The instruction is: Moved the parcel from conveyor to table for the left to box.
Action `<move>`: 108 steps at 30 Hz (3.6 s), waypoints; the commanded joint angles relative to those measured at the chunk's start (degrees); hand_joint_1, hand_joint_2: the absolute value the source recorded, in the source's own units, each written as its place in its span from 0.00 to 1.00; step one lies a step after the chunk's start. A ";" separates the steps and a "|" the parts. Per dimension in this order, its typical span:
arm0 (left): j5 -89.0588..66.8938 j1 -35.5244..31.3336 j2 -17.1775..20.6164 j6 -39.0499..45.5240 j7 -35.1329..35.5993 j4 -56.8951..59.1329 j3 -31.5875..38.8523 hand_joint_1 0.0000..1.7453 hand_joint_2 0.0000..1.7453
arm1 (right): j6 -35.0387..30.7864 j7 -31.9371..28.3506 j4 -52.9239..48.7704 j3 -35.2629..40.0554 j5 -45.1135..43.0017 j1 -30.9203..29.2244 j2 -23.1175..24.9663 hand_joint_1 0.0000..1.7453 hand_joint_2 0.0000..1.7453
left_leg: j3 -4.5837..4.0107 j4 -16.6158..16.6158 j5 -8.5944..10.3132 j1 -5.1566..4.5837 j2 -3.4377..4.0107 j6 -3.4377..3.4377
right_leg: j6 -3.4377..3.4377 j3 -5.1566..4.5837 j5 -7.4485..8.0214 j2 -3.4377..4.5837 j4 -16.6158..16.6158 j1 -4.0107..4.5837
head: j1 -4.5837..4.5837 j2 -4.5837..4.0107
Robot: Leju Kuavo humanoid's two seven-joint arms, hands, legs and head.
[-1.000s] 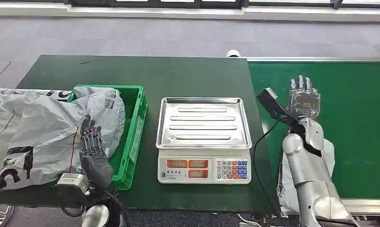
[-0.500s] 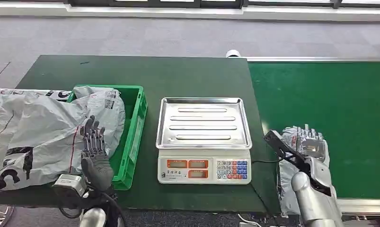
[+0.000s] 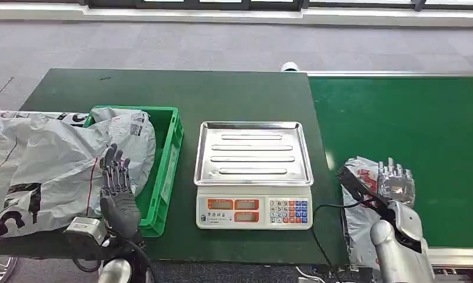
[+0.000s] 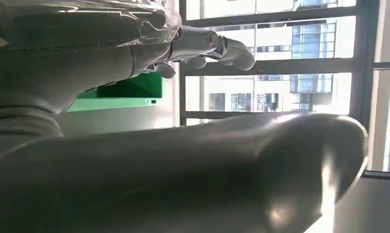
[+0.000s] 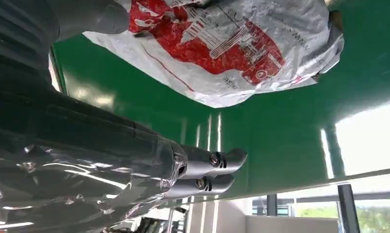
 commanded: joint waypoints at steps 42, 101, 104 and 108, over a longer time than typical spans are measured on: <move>-0.33 -7.53 -3.14 -3.71 4.81 7.18 -0.16 0.00 0.00 | 3.02 -14.93 22.53 -20.17 -20.41 -1.20 3.51 0.00 1.00 | 0.32 -0.05 0.00 0.04 0.13 -0.02 | 0.00 0.31 0.01 0.06 -0.16 0.06 | 0.02 0.00; -1.71 -10.88 -2.44 -3.48 4.25 13.55 -1.81 0.00 0.00 | -10.31 -33.35 -32.53 -15.35 -44.96 14.16 14.01 1.00 1.00 | 0.24 -0.09 -0.11 -0.06 0.07 -0.05 | -0.03 0.21 -0.12 -0.05 -0.05 -0.05 | 0.00 0.00; -1.71 -10.88 -2.44 -3.48 4.25 13.55 -1.81 0.00 0.00 | -10.31 -33.35 -32.53 -15.35 -44.96 14.16 14.01 1.00 1.00 | 0.21 -0.14 -0.08 -0.05 0.14 -0.06 | -0.04 0.18 -0.09 -0.05 -0.12 -0.03 | 0.00 0.02; -1.77 -11.37 -3.02 -3.50 4.14 13.29 -1.06 0.00 0.00 | -11.74 -37.55 -40.84 -9.34 -46.91 17.07 16.15 1.00 1.00 | 0.13 -0.04 -0.09 -0.08 0.11 -0.03 | -0.03 0.08 -0.12 0.01 -0.01 -0.06 | 0.00 0.02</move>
